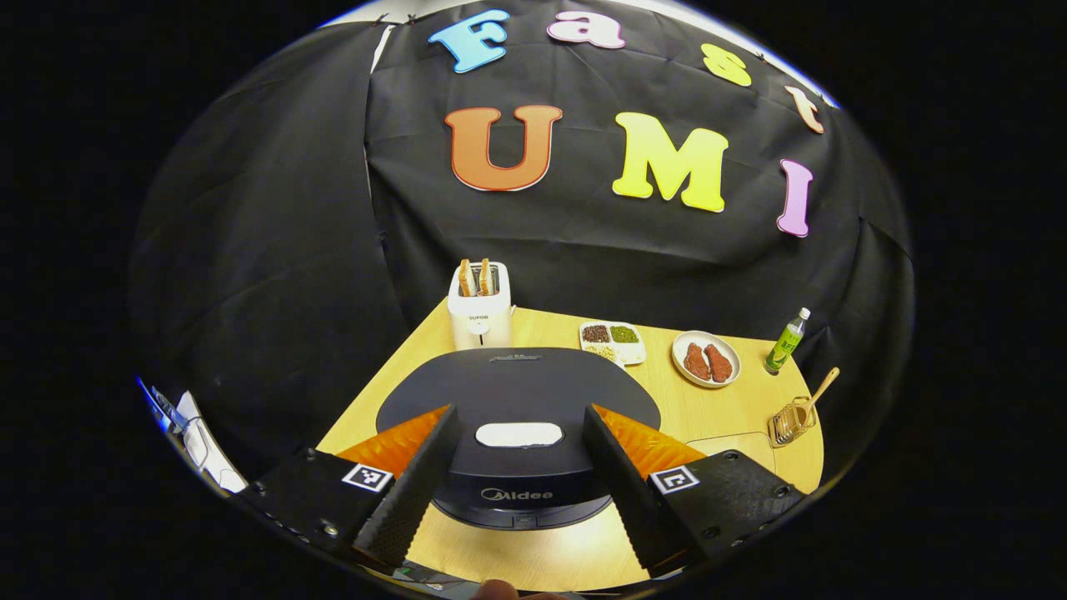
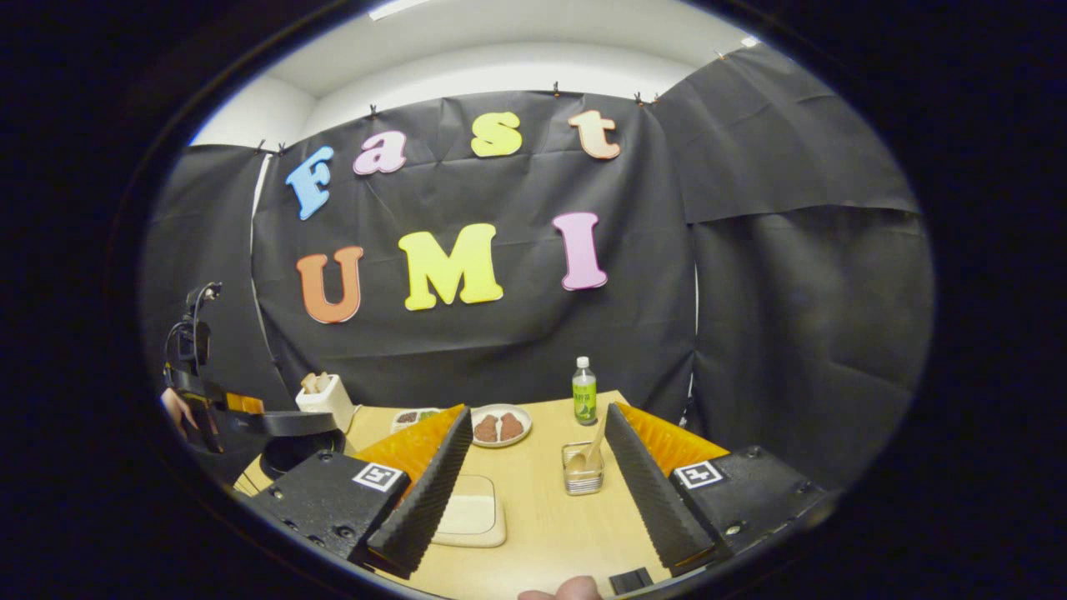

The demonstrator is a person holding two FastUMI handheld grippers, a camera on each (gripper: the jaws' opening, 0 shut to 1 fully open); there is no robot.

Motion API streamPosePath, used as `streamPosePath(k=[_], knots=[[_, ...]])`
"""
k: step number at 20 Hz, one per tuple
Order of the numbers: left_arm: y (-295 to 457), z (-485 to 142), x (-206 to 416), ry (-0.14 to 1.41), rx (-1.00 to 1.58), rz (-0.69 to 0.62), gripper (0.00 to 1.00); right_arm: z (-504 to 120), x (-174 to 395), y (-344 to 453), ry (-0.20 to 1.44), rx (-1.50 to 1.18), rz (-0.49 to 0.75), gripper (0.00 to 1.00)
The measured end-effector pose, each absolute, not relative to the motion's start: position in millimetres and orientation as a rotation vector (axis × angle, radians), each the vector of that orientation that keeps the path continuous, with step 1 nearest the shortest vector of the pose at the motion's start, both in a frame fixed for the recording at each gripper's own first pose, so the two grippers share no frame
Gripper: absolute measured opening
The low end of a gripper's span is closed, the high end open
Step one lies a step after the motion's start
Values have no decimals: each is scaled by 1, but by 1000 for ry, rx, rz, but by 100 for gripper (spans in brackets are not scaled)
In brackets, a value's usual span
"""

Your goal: Close the left gripper, press the button to open the rice cooker; take a wooden spoon from the chopstick holder with the right hand, scoop a spoonful of rice and pour it into the rice cooker, then put the wooden spoon back into the chopstick holder.

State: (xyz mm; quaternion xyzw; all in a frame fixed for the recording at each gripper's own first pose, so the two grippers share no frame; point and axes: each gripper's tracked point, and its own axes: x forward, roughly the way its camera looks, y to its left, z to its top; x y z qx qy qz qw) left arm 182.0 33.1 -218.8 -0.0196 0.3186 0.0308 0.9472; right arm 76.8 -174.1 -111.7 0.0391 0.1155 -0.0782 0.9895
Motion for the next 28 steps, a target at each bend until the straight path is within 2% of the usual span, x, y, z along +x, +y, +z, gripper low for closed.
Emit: streamPosePath(k=[11,17,22,23,28], knots=[[27,-302,142,786,-37,108,97,-113,83,-178,229,70,-152,99],[25,-310,141,748,-37,128,100,-118,95,-189,223,99,-138,100],[24,-300,140,692,-40,170,100,-122,115,-200,225,84,-97,99],[21,-293,140,672,-45,177,97,-123,117,-199,228,83,-85,99],[-13,-209,138,447,-5,138,95,-115,119,-194,207,109,-46,99]])
